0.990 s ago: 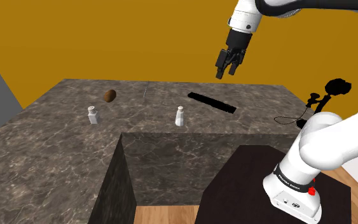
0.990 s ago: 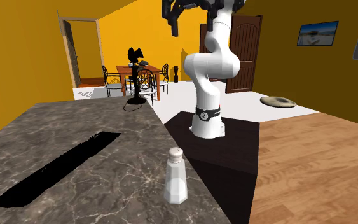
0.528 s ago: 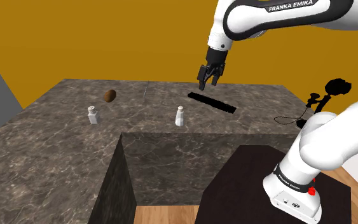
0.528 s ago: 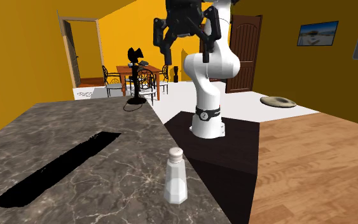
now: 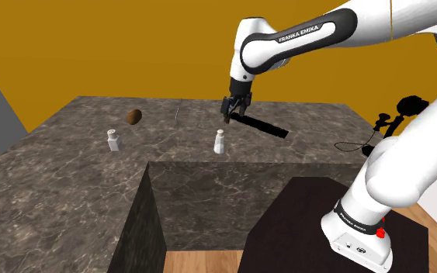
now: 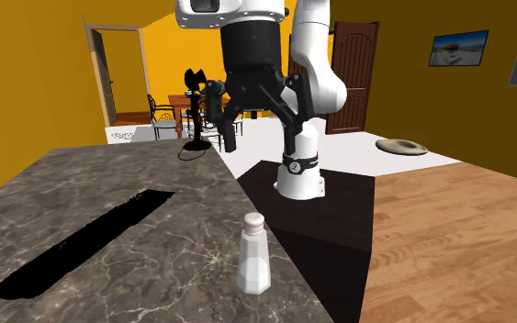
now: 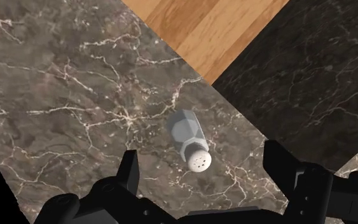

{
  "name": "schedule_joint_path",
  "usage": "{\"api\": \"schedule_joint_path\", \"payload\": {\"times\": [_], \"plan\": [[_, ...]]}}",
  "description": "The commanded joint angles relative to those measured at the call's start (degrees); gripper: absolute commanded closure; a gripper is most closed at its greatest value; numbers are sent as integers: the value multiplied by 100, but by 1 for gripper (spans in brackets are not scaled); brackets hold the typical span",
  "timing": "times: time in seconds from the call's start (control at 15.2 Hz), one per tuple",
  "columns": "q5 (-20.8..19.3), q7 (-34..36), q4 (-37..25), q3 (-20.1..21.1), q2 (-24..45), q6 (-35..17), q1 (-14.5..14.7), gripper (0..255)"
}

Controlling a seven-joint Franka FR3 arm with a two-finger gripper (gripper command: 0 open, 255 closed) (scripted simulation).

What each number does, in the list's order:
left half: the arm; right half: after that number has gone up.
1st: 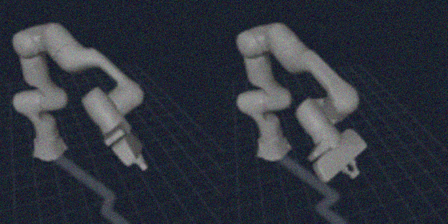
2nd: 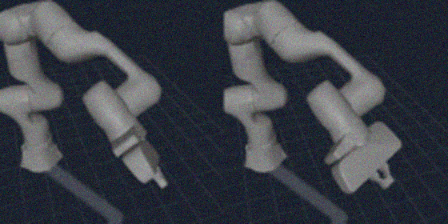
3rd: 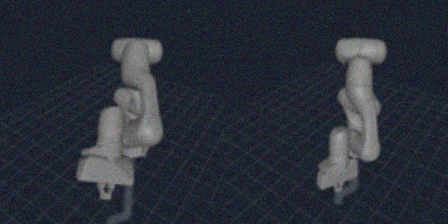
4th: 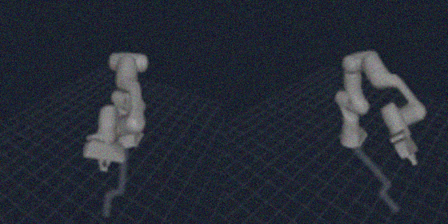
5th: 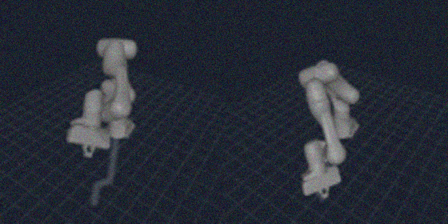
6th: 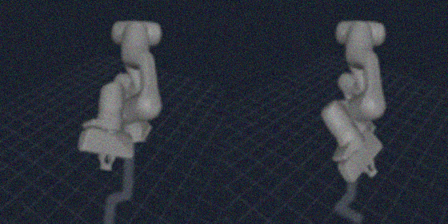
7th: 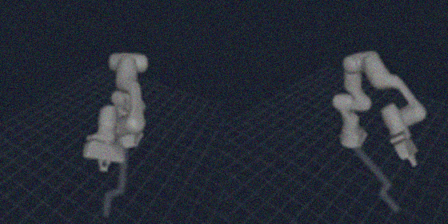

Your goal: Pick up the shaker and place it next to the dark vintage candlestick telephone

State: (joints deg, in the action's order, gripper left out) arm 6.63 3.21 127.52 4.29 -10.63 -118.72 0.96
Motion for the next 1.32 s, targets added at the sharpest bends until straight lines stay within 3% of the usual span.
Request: {"api": "schedule_joint_path", "payload": {"times": [0.0, 0.2, 0.73, 1.25], "plan": [[-18, -22, -177, 21, 439, -222, 11, 0], [-58, -34, -486, 51, 1085, -496, 36, 0], [-47, -37, -220, 77, 1382, -1060, 65, 0], [-47, -37, -221, 76, 1382, -1058, 65, 0]]}}
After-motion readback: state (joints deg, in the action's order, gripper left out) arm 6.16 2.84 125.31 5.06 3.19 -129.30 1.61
